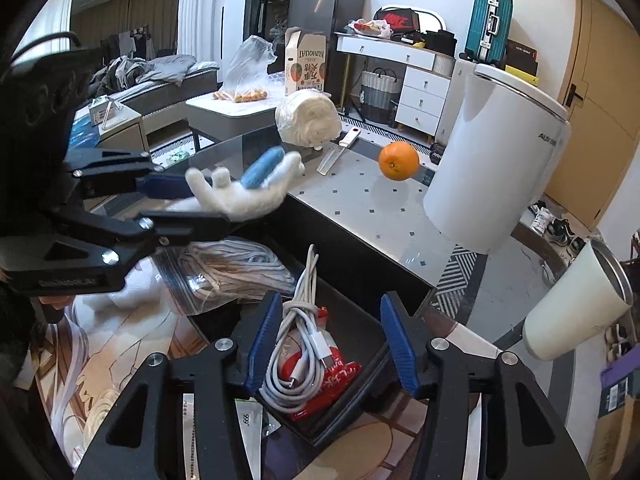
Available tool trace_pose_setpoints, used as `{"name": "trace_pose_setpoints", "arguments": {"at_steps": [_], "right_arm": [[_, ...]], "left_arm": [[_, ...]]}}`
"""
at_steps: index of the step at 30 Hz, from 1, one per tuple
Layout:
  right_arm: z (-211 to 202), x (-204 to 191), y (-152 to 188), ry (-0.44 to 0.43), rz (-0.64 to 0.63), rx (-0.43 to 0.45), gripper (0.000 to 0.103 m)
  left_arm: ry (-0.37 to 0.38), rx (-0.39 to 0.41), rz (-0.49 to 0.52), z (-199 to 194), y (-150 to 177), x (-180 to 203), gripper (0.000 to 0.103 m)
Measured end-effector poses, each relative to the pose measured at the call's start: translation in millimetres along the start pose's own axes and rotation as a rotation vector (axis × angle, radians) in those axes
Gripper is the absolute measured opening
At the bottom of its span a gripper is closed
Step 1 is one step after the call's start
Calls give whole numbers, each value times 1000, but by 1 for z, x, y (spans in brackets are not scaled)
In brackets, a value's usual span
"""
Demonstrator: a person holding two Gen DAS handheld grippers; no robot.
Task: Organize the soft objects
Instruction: 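Carry the white cable over the black box while the left tool carries the plush bunny there, then open the right tool to drop the cable in the box while the left tool releases the bunny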
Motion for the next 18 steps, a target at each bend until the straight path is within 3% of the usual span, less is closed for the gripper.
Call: {"name": "trace_pose_setpoints", "arguments": {"at_steps": [2,4,8,10,12,18], "right_arm": [[-5,1,1,-4,5,8,58],[-9,1,3,-5,7,14,61],[-19,1,6,-8,20,31,64],[-25,0,8,-7,27,45,69],[-29,-1,9,-10,31,52,74],[-40,-5,16,-11,35,72,75]], "left_arm": [[-13,-15,2,2,-1,1,38],[-27,-30,-12,1,-1,0,59],[-32,-28,-17,-9,2,0,65],[-43,-25,-12,-14,3,1,80],[-57,-10,-14,-21,5,1,87],[-117,-23,-18,-23,10,-3,88]]}}
Point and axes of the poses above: each gripper's, at about its wrist camera, not at the fingertips, and z roughly the way its jaws point, x to its right, y to its underside, the point moved 1 cm from there along z, roughly the way its jaws point, and after that the axes turned 14 degrees about z, right-handed, at the moved point
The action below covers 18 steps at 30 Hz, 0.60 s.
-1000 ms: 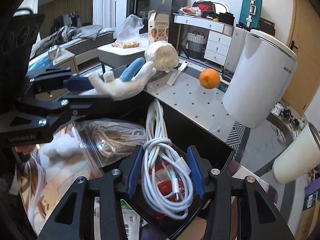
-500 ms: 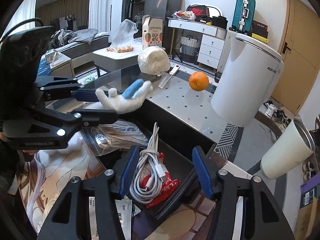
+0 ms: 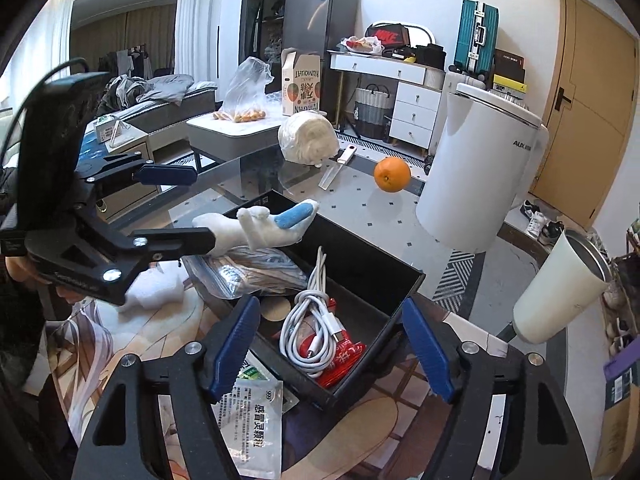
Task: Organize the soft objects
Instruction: 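Open the right tool to drop the cable in the box while the left tool releases the bunny, then withdraw both tools from the black box back over the mat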
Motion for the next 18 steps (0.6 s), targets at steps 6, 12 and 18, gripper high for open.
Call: {"name": "trace_pose_setpoints", "arguments": {"at_steps": [6,12,18], "right_arm": [[-1,1,2,-5,9,2,75],[0,3,4,-6,20,-1,76],[-3,2,7,-18,43,-1,80]], "left_arm": [[-62,-52,-61,8,13,-16,88],[-71,-56,-70,4,20,-22,89],[-30,-45,-86,-5,27,-21,88]]}}
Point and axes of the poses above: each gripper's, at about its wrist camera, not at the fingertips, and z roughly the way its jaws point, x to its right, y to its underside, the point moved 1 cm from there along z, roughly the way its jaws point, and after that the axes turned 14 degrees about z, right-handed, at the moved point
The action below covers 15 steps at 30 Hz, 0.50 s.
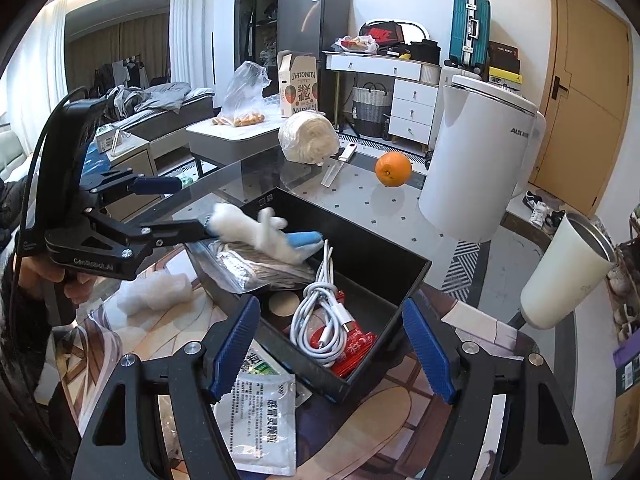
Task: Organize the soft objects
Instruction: 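Withdraw both tools from the black box back over the mat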
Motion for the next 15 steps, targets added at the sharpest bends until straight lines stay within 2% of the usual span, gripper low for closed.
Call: {"name": "trace_pose_setpoints", "arguments": {"at_steps": [1,9,15], "right_arm": [[-1,0,1,-1,5,2,84],[-11,-5,17,-10,57,4,85],[-17,-7,32,-6,108,-4,93]], "left_arm": [[7,3,0,-1,1,1,88],[32,10,16,-16,12,10,89],[45,19,8,-28,23,14,92]]}}
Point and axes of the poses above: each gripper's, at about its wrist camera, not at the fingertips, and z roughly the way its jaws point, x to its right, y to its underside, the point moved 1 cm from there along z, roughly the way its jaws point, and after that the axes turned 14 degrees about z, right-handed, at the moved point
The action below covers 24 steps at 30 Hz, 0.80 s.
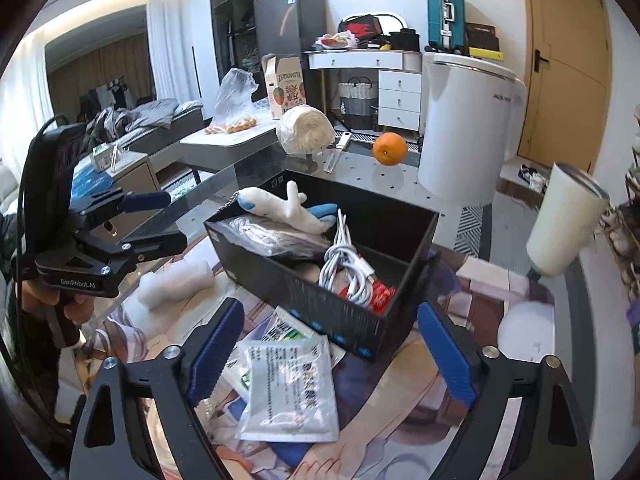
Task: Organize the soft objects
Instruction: 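Withdraw both tools from the black box back over the mat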
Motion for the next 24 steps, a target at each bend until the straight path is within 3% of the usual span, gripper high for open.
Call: {"name": "trace_pose_setpoints", "arguments": {"at_steps": [1,2,7,14,24], "right_arm": [[-1,0,3,-3,11,3,96],[-3,1,6,-7,23,2,96],[-7,1,19,-13,69,-4,97],[-6,-2,29,-13,81,-28,97],[8,3,40,-1,113,-84,97]], "left_arm": [[3,-3,-3,-1,2,0,101],[-3,-2,-4,-4,4,1,103],[29,10,1,-11,6,6,103],[15,-9,39,-10,11,13,103],[42,-82,43,6,35,2,103]]}}
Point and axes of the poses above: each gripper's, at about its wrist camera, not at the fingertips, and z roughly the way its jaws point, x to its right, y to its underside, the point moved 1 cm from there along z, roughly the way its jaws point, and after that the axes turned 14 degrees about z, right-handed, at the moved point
